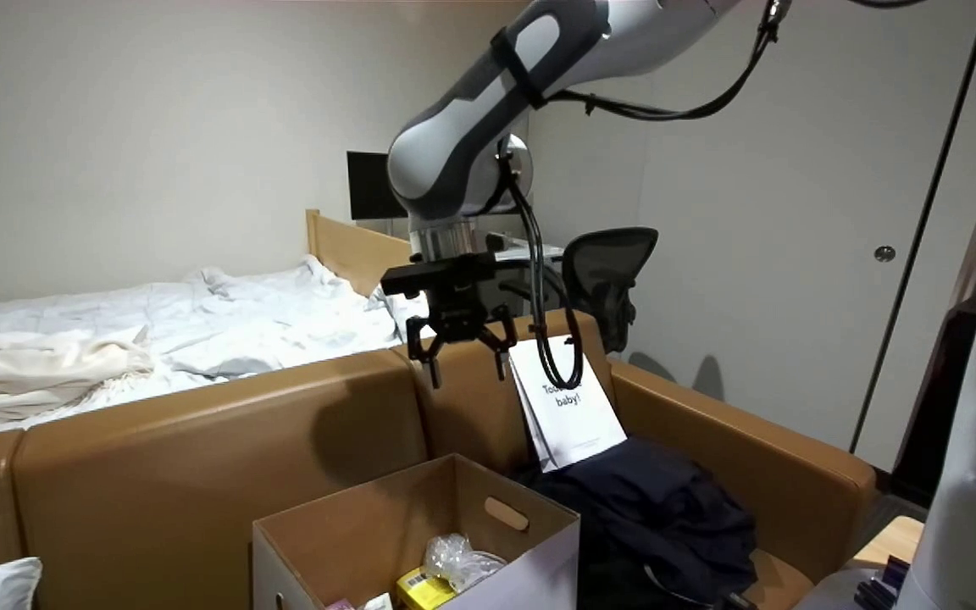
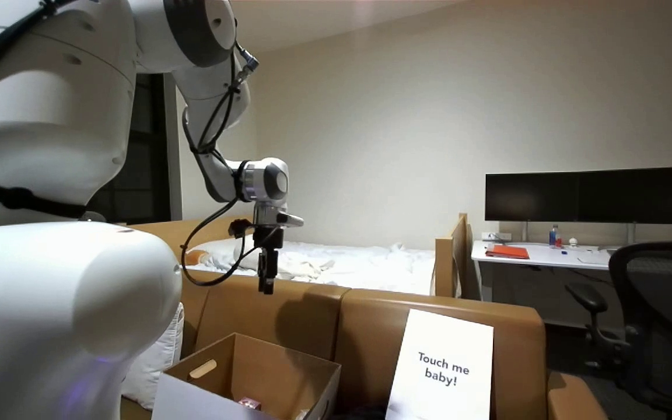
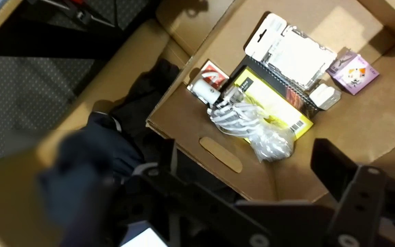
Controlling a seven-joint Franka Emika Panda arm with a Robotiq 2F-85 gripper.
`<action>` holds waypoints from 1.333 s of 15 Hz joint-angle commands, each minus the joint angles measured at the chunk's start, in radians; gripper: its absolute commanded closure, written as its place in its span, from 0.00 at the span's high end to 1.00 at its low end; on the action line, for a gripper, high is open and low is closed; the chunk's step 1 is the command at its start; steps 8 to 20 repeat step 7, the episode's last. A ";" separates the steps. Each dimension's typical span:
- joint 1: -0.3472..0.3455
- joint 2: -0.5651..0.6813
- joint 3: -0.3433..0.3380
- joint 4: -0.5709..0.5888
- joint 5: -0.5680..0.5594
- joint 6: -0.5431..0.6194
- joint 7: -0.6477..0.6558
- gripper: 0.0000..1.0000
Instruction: Remove the black jersey and white paper bag out of the box
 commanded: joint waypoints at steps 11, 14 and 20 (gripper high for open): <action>0.031 -0.012 0.061 -0.063 -0.228 0.147 0.159 1.00; 0.031 -0.012 0.061 -0.063 -0.228 0.147 0.159 1.00; 0.031 -0.012 0.061 -0.063 -0.228 0.147 0.159 1.00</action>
